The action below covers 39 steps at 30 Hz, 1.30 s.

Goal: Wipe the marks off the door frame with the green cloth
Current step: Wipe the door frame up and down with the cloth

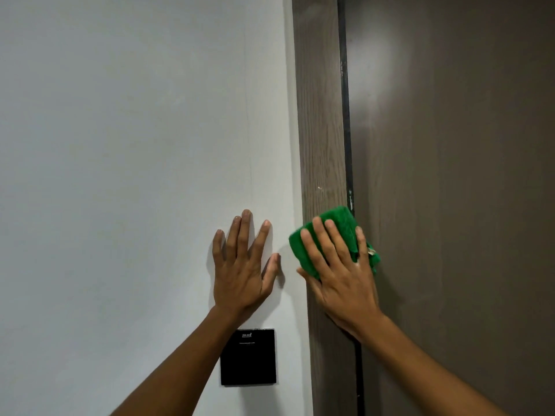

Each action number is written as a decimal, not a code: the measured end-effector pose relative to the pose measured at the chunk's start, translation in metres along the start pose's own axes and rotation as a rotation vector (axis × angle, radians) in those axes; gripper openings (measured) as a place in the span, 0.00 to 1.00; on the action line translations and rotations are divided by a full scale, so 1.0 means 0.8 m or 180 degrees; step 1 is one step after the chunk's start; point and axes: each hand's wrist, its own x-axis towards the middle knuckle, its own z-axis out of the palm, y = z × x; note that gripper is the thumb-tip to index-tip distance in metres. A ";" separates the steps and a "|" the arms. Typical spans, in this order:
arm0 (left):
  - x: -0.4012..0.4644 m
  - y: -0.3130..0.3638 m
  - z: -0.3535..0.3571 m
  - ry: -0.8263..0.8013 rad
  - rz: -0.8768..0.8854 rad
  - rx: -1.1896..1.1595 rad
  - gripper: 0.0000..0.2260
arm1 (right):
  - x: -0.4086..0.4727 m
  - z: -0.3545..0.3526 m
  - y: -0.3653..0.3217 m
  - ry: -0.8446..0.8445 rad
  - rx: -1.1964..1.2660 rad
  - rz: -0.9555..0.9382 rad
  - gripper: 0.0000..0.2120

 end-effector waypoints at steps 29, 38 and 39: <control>0.080 -0.019 -0.021 0.0186 0.0128 -0.0375 0.28 | 0.183 -0.031 0.040 -0.0185 -0.0119 -0.0292 0.30; 0.207 -0.033 -0.047 0.0373 -0.0117 -0.0431 0.26 | 0.258 -0.037 0.060 0.0099 0.0284 0.0511 0.31; 0.214 -0.032 -0.046 0.0383 -0.0113 -0.0423 0.26 | 0.274 -0.038 0.062 0.0120 0.0282 0.0537 0.31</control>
